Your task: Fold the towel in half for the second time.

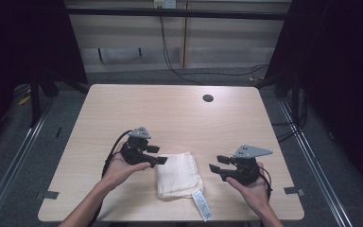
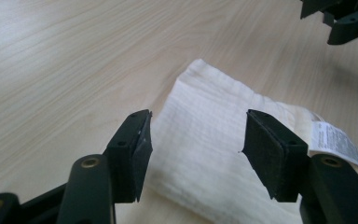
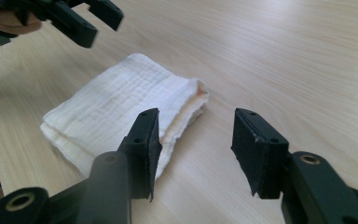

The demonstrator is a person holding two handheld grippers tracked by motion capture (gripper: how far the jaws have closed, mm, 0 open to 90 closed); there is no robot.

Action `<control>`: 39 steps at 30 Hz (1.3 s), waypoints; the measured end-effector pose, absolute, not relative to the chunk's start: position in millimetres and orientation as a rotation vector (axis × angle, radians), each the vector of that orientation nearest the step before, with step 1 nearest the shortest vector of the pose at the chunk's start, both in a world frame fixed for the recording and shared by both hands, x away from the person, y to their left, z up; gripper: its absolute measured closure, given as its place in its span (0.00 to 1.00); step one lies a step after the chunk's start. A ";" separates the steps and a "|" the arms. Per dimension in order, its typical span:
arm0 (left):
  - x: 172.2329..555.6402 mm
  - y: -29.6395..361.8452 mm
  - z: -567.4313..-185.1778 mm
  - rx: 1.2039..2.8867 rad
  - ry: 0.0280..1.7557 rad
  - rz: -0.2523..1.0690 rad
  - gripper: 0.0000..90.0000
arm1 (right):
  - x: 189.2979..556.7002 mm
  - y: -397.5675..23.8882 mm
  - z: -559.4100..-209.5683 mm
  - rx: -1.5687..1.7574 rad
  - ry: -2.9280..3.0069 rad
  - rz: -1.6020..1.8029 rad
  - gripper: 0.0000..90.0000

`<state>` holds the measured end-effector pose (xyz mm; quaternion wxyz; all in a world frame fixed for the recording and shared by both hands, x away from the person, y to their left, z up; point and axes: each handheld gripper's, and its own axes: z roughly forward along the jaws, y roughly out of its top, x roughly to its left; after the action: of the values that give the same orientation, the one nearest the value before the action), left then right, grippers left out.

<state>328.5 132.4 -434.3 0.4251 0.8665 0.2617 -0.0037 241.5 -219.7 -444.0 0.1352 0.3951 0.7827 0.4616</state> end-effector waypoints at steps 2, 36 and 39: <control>322.1 144.5 -431.9 2.164 0.675 0.011 0.44 | 240.0 -226.4 -443.3 1.164 2.254 1.336 0.55; 266.6 257.1 -473.8 1.997 1.021 0.077 0.30 | 213.1 -308.9 -466.3 1.367 2.065 1.225 0.50; 272.1 255.8 -475.3 2.041 1.027 0.162 0.26 | 213.1 -307.8 -469.3 1.373 2.070 1.229 0.48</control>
<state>272.1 255.8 -475.3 0.4128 0.8116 0.4083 0.0644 213.1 -307.8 -469.3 0.1842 0.4870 0.7341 0.4359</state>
